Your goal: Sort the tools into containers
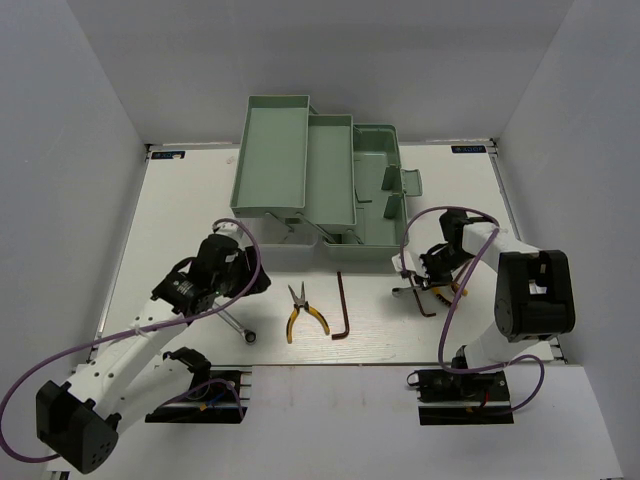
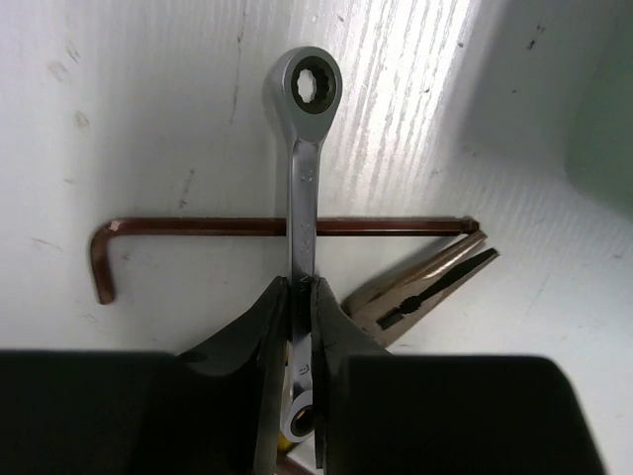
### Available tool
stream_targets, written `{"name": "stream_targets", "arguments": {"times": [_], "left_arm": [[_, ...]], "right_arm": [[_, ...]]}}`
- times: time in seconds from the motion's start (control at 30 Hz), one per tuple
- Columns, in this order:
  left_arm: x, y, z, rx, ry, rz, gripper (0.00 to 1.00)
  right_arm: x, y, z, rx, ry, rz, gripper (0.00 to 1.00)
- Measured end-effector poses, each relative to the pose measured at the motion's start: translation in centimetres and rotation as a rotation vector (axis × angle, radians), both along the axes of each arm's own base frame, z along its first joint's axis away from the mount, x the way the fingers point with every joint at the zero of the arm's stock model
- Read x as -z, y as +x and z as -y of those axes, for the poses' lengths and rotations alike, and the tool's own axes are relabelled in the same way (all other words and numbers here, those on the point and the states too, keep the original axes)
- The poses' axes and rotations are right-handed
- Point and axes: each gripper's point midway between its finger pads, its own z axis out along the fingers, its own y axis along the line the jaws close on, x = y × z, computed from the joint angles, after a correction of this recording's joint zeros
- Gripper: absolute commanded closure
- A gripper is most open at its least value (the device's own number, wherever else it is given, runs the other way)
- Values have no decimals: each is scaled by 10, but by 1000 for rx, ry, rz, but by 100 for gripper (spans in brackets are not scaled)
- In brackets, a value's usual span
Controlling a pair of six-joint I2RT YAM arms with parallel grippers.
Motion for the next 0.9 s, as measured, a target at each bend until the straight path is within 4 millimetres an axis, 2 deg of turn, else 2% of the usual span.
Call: {"name": "stream_targets", "arguments": {"times": [0.1, 0.3, 0.5, 0.67, 0.7, 0.83, 0.9], "left_arm": [[11, -5, -7, -87, 2, -74, 34], [37, -16, -19, -223, 55, -237, 34], [38, -18, -31, -347, 93, -293, 30], [33, -18, -42, -439, 126, -308, 28], [34, -18, -44, -453, 137, -315, 28], [44, -24, -50, -492, 179, -365, 27], [51, -26, -51, -504, 192, -388, 25]], "right_arm": [[-7, -6, -3, 66, 20, -30, 100], [-46, -2, -16, 204, 107, 19, 100], [-80, 2, -27, 330, 188, 19, 100], [-121, 20, -40, 448, 272, 8, 100], [-134, 26, -44, 471, 298, 17, 100], [-166, 47, -61, 595, 383, -6, 100], [-177, 65, -71, 674, 417, -35, 100]]}}
